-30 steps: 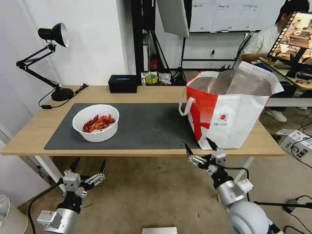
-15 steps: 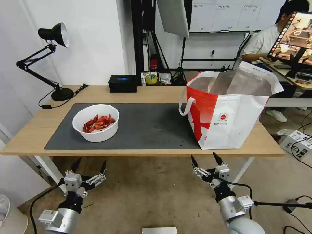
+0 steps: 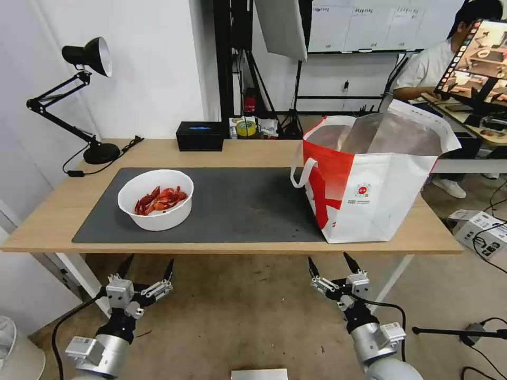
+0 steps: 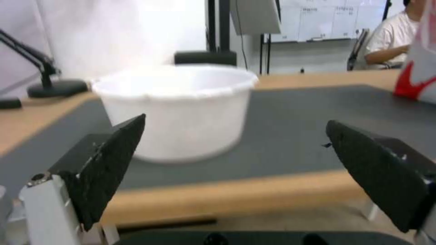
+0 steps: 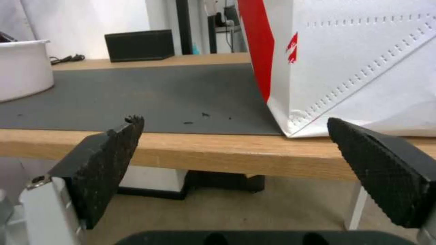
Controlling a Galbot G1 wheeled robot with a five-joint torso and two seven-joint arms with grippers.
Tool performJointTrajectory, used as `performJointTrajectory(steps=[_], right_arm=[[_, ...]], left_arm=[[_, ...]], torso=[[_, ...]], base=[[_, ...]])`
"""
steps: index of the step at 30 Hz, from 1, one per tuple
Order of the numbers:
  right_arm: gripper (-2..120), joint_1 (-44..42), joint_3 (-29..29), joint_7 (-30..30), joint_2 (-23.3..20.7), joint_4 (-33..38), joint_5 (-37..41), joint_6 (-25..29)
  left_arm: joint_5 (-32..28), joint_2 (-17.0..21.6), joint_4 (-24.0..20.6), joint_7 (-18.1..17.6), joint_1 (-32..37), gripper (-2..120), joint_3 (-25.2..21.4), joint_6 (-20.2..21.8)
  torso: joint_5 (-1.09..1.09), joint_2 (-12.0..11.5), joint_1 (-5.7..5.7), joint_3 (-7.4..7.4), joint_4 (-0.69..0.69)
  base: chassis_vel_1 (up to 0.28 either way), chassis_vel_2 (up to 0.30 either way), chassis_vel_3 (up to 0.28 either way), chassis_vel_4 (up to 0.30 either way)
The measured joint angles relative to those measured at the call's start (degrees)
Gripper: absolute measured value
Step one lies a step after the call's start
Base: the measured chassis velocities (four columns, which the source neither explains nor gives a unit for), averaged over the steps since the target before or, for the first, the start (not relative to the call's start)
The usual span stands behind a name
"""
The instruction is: Pick up the trash from the table and place it into the takeout bag.
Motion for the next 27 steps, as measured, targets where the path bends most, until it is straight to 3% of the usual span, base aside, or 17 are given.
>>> performJointTrajectory(steps=[9,11,16,18,21,27], right_arm=[[100,0.0,0.0,0.0,0.0,0.0,0.1,0.0],[100,0.1,0.0,0.0,-0.1,0.0,0.1,0.0],[100,0.1,-0.1,0.0,-0.1,0.0,0.1,0.0],[100,0.1,-0.1,0.0,-0.1,0.0,0.1,0.0],[100,0.1,-0.1,0.0,-0.1,0.1,0.1,0.0],[100,0.1,-0.1,0.0,-0.1,0.1,0.1,-0.1]], left_arm=[[-8.0,7.4,0.0,-6.2,-8.3,100,-0.4,6.6],[-11.9,11.9,1.0,-8.1,-12.2,100,0.3,8.9],[-15.4,17.1,3.3,-9.1,-15.8,100,0.5,11.0],[-18.8,22.3,5.9,-9.5,-17.5,100,-1.2,13.0],[-21.7,25.2,7.5,-9.7,-18.5,100,-1.9,14.3],[-29.9,31.3,11.4,-10.2,-27.3,100,4.8,18.7]], torso=[[-0.01,0.0,0.00,0.00,0.00],[-0.01,0.0,0.00,0.00,-0.01],[0.00,0.0,0.00,0.00,-0.01],[-0.01,0.0,0.01,0.01,0.00],[0.00,0.0,0.00,0.00,0.03],[-0.01,0.0,0.01,0.01,-0.01]], base=[[0.000,0.000,0.000,0.000],[0.000,0.000,0.000,0.000],[0.000,0.000,0.000,0.000],[0.000,0.000,0.000,0.000],[0.000,0.000,0.000,0.000],[0.000,0.000,0.000,0.000]])
